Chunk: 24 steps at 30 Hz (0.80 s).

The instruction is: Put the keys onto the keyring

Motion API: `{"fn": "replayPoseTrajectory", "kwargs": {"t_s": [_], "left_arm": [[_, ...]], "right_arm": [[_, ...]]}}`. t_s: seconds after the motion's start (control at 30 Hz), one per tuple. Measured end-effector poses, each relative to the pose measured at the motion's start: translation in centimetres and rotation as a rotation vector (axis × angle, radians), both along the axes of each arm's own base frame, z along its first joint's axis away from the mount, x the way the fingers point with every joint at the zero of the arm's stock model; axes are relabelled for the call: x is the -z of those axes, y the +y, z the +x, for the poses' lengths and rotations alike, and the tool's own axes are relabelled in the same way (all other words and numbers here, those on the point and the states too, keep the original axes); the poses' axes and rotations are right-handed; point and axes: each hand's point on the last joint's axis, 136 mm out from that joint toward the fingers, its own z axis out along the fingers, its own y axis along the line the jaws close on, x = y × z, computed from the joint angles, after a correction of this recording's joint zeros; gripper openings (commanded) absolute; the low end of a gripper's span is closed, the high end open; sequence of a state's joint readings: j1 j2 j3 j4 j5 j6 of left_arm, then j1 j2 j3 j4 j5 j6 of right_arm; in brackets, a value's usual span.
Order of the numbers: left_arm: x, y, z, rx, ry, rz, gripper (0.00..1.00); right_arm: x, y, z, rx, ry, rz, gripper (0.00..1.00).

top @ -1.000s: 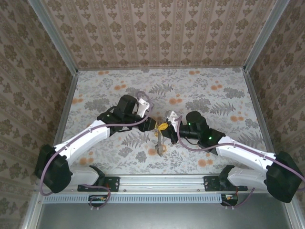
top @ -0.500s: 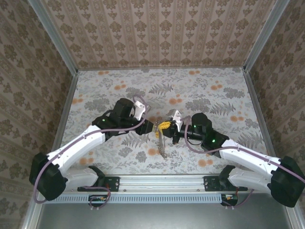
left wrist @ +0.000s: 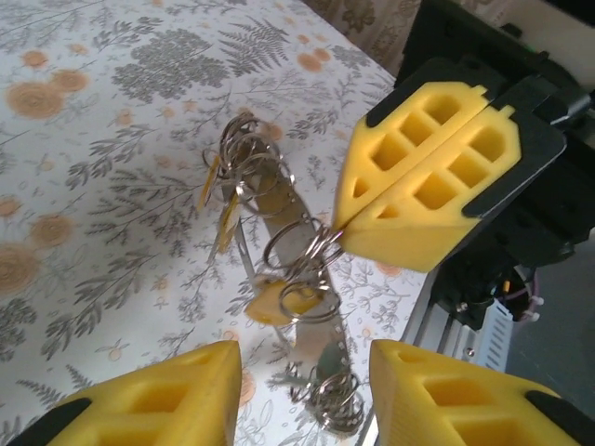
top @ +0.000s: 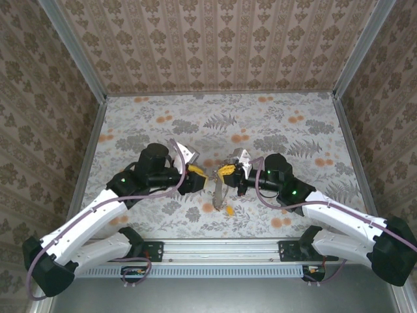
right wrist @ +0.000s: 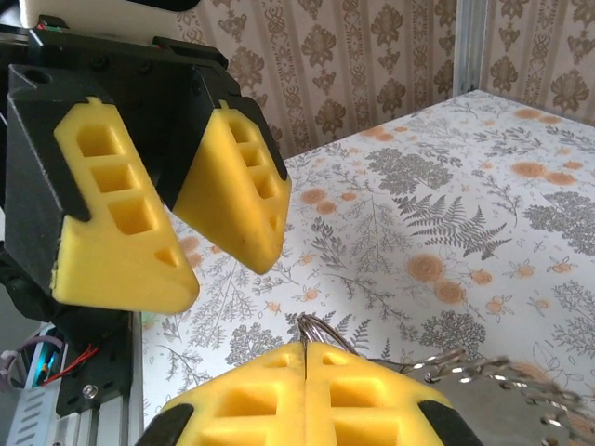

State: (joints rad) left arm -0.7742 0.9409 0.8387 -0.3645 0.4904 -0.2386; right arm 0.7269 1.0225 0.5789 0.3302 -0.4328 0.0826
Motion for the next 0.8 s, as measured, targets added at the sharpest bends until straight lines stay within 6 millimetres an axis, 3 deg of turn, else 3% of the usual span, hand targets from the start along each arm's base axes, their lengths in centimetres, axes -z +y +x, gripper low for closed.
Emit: {"fn": "replayPoseTrajectory", "kwargs": {"t_s": [0.23, 0.57, 0.8], "left_arm": [[0.8, -1.3, 1.2, 0.009, -0.008, 0.004, 0.25], [1.8, -2.4, 2.4, 0.015, 0.008, 0.004, 0.23], [0.8, -2.3, 2.4, 0.019, -0.004, -0.007, 0.22]], "right_arm": [[-0.6, 0.2, -0.8, -0.044, -0.006, 0.017, 0.0], [-1.5, 0.4, -2.4, -0.128, -0.011, 0.041, 0.0], [-2.0, 0.6, -2.8, -0.152, -0.02, 0.062, 0.0]]}}
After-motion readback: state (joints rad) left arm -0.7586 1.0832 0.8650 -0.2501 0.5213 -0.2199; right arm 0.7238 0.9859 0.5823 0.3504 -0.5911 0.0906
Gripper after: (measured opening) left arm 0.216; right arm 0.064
